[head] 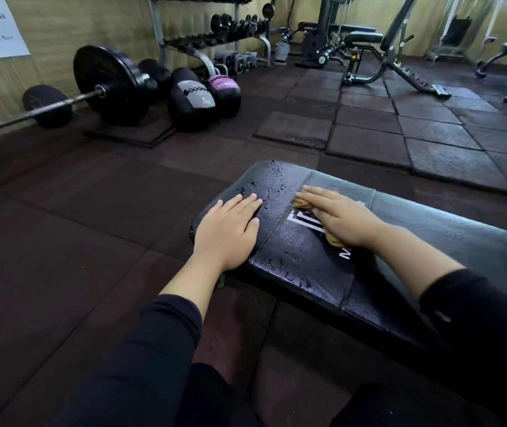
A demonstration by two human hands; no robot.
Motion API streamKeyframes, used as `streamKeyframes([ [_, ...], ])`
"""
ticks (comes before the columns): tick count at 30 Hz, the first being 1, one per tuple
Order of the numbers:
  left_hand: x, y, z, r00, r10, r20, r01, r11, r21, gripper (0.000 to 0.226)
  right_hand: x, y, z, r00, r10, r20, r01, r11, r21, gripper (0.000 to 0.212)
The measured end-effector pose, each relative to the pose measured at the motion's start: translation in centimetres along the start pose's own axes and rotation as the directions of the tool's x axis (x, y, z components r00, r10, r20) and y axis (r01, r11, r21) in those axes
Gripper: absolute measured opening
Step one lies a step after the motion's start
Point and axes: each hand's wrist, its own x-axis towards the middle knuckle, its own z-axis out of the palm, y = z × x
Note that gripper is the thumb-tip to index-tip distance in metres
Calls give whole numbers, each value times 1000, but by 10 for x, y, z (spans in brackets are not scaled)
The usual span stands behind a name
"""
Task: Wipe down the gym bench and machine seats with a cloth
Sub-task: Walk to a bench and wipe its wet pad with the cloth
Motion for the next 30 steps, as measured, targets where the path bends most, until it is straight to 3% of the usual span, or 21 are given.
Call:
streamKeyframes([
  [2,0,-1,-1,1000,-2,5,2,1000,5,47,11,-25,11,1000,1,-27,-1,1000,-17,45],
  [8,0,-1,-1,1000,-9,12,9,1000,-12,47,-47,-49,20,978,-207,-23,207,978,10,49],
  [14,-6,-6,-12,996,33,78,-31,999,-29,47,-70,-43,14,995,-78,-68,79,997,0,50],
  [19,-15,-30,-14,996,-89,5,90,990,-109,42,-56,-42,19,995,18,-101,-21,999,-30,44],
  [23,-12,-29,-8,993,-105,-45,96,979,-181,41,-25,-64,28,988,101,-115,-113,989,-99,47],
  [26,-14,-33,-7,992,-112,-51,98,969,-227,42,-14,-98,46,994,21,-112,-40,985,-167,50],
  [30,-16,-35,-7,991,-112,-72,89,958,-274,41,-59,-118,57,968,-239,-75,215,947,-239,48],
])
